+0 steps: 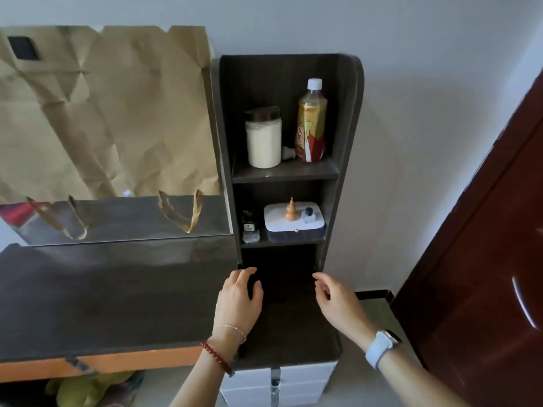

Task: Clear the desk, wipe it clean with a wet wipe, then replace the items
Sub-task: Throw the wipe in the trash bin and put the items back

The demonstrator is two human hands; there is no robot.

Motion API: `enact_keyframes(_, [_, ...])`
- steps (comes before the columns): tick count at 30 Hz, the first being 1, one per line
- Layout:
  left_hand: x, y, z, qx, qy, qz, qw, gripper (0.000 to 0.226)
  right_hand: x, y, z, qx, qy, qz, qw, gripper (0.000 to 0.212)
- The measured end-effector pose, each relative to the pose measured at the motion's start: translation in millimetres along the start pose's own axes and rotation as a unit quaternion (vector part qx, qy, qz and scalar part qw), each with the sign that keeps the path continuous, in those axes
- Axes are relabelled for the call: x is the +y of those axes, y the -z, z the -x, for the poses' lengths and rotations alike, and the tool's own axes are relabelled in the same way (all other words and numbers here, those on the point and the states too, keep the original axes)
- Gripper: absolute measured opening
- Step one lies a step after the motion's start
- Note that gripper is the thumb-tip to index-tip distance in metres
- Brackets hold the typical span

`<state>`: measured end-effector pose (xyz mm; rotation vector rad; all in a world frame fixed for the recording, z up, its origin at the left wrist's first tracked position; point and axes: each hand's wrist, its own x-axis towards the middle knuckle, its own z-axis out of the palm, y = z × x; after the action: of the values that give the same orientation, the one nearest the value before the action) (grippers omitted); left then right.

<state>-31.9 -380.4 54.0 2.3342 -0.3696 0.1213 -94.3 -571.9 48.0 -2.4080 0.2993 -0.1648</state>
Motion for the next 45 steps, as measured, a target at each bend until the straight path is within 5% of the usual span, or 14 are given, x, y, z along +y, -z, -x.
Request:
enact_keyframes(10, [17.2, -75.6, -165.8, -0.05, -0.008, -0.01, 0.999, 0.049, 25.3, -5.2, -159.9, 0.08, 0.002, 0.051, 0.995, 0.05])
enact_keyframes(16, [18.4, -122.6, -236.3, -0.074, 0.014, -0.03, 0.997, 0.057, 28.4, -15.5, -221.4, 0.068, -0.068, 0.066, 0.993, 0.063])
enact_keyframes(21, [12.5, -146.0, -252.7, -0.083, 0.024, -0.031, 0.996, 0.03, 35.0, -19.2, -247.1, 0.037, -0.097, 0.083, 0.991, 0.048])
enact_keyframes(26, [9.1, -128.2, -218.2, -0.019, -0.018, 0.05, 0.998, 0.018, 45.5, -22.4, -232.9, 0.064, -0.022, 0.026, 0.997, 0.036])
enact_keyframes(30, [-40.7, -96.9, -163.6, 0.006, 0.002, 0.034, 0.999, 0.028, 37.7, -49.3, -193.6, 0.03, 0.057, -0.039, 0.997, 0.033])
enact_keyframes(37, [-163.9, -35.8, -110.4, -0.003, 0.175, -0.043, 0.984, 0.022, -14.1, -151.9, -156.4, -0.194, 0.043, -0.033, 0.979, 0.041])
enact_keyframes(45, [-236.4, -2.0, -154.8, -0.055, 0.215, 0.0, 0.975, 0.032, -89.3, -258.0, -195.7, -0.16, -0.073, 0.015, 0.984, 0.025])
